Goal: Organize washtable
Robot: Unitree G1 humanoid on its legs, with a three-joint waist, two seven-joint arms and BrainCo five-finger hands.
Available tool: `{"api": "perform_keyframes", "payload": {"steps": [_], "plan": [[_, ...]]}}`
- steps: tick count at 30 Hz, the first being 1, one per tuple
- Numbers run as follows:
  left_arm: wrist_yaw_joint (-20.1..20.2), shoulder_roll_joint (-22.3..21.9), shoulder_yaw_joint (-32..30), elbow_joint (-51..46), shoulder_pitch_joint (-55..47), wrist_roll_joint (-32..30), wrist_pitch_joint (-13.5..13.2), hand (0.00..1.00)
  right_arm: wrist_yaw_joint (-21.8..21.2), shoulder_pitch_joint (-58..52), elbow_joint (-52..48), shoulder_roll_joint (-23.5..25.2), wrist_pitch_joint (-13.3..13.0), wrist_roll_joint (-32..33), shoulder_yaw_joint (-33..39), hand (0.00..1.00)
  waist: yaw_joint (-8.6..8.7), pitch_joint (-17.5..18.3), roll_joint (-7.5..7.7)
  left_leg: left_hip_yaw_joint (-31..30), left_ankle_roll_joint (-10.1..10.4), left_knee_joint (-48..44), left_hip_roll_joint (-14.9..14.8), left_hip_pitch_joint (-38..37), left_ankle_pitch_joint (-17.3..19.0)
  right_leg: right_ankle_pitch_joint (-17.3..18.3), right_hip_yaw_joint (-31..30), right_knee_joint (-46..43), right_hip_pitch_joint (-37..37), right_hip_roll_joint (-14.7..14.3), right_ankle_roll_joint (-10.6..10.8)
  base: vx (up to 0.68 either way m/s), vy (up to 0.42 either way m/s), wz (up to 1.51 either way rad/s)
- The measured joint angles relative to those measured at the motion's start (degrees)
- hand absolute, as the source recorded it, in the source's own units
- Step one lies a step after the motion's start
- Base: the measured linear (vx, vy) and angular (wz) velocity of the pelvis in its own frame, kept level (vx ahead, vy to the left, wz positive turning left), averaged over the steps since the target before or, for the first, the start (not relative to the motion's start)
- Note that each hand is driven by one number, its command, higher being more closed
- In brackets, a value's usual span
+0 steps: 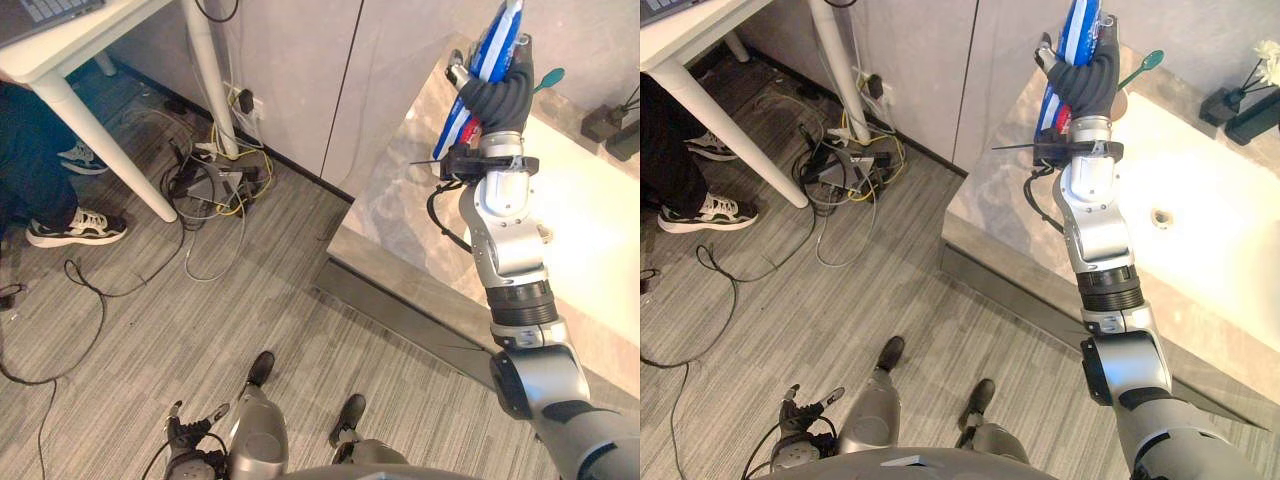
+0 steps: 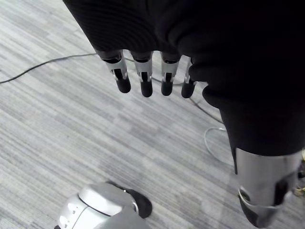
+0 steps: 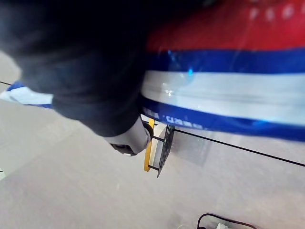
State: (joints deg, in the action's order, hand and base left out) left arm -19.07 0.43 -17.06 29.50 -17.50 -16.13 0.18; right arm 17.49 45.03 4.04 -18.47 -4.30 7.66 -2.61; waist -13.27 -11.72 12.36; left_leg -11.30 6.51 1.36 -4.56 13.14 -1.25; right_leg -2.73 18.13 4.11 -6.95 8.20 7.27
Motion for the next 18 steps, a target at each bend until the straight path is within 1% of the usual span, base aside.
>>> {"api": "perform_keyframes", "payload": {"steps": [18], "plan": [[0.13, -0.07, 0.14, -0.33, 0.0, 0.01, 0.01, 0.0, -0.12, 0.0, 1.2, 0.62, 0.09, 0.0, -1.86, 1.0, -0.11, -0.12, -0.17, -0.14, 0.0, -0.3, 0.17, 0.2, 0.0, 0.0, 0.0, -0.01, 0.0, 0.09, -0.01, 0.0, 0.0, 0.0]]}}
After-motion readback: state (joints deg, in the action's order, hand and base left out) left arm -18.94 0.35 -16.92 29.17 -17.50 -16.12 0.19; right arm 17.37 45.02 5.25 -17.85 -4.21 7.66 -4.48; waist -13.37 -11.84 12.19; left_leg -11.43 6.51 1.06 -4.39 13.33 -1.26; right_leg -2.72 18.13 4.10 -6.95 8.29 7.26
